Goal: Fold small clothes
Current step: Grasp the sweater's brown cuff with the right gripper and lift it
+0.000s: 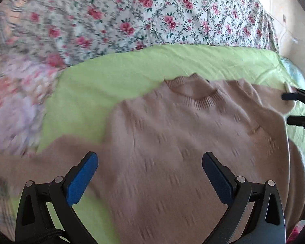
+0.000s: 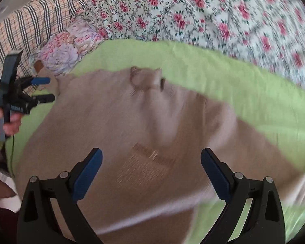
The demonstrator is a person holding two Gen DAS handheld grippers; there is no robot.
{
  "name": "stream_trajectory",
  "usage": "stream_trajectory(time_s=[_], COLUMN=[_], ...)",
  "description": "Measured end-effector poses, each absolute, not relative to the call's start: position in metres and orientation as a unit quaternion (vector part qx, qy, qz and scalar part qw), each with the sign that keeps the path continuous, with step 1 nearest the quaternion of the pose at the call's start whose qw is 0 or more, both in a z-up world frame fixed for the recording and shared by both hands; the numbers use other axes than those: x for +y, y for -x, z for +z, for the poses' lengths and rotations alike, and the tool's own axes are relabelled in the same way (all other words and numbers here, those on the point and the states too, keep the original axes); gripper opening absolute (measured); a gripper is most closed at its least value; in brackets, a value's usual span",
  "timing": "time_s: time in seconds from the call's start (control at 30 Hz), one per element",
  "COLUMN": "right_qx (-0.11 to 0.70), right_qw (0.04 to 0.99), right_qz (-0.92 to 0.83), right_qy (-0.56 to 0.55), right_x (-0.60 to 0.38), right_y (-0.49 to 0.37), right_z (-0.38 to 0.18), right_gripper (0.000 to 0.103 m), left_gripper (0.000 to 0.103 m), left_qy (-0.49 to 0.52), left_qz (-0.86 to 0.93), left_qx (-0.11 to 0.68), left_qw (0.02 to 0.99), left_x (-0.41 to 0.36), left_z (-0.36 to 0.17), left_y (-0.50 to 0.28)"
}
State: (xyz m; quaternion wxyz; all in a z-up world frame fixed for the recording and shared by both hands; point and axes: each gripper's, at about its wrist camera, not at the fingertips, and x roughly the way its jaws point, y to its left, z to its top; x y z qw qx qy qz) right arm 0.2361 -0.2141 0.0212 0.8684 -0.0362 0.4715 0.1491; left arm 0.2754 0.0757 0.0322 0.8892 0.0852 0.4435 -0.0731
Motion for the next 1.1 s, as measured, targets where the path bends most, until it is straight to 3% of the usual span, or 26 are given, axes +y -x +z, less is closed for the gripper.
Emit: stream_trajectory(time_s=[0.37, 0.43, 0.5, 0.53, 0.57, 0.6, 0.63, 0.67, 0.9, 1.1], right_qx=[0.517, 0.539, 0.561, 0.568, 0.568, 0.565, 0.563, 0.556, 0.469, 0.496], right_qw=[0.843, 0.829, 0.816, 0.812, 0.811, 0.814, 0.815, 0.821, 0.882, 0.867], right_qz=[0.137, 0.143, 0.133, 0.128, 0.126, 0.126, 0.125, 0.117, 0.007, -0.046], right_qy=[0.049, 0.038, 0.040, 0.045, 0.051, 0.052, 0.047, 0.048, 0.041, 0.022], right_x=[-0.255, -0.262, -0.264, -0.264, -0.263, -0.262, -0.262, -0.261, -0.282, -0.285], right_y=[-0.367, -0.378, -0.381, -0.380, -0.378, -0.375, -0.372, -0.369, -0.364, -0.394], right_z=[-0.036, -0.052, -0.064, -0.068, -0.070, -0.069, -0.068, -0.065, -0.014, -0.062], right_gripper=[0.096, 0.083, 0.052, 0.047, 0.035, 0.012, 0.010, 0.010, 0.008, 0.008], left_gripper=[0.102, 0.098, 0.090, 0.084, 0.075, 0.063, 0.027, 0.007, 0.007, 0.007], left_qy=[-0.065, -0.051, -0.054, -0.065, -0.076, -0.088, -0.093, -0.092, -0.158, -0.125], left_qz=[-0.099, -0.121, -0.128, -0.127, -0.128, -0.137, -0.147, -0.150, -0.069, 0.002], left_qx=[0.511, 0.527, 0.540, 0.544, 0.537, 0.521, 0.511, 0.504, 0.429, 0.449], left_qw=[0.851, 0.839, 0.830, 0.827, 0.830, 0.838, 0.842, 0.846, 0.887, 0.885], left_x=[0.118, 0.123, 0.124, 0.122, 0.120, 0.115, 0.112, 0.111, 0.095, 0.112], left_z=[-0.019, -0.032, -0.045, -0.051, -0.053, -0.053, -0.051, -0.048, -0.019, -0.048], left_y=[-0.425, -0.435, -0.439, -0.440, -0.438, -0.432, -0.428, -0.426, -0.405, -0.437])
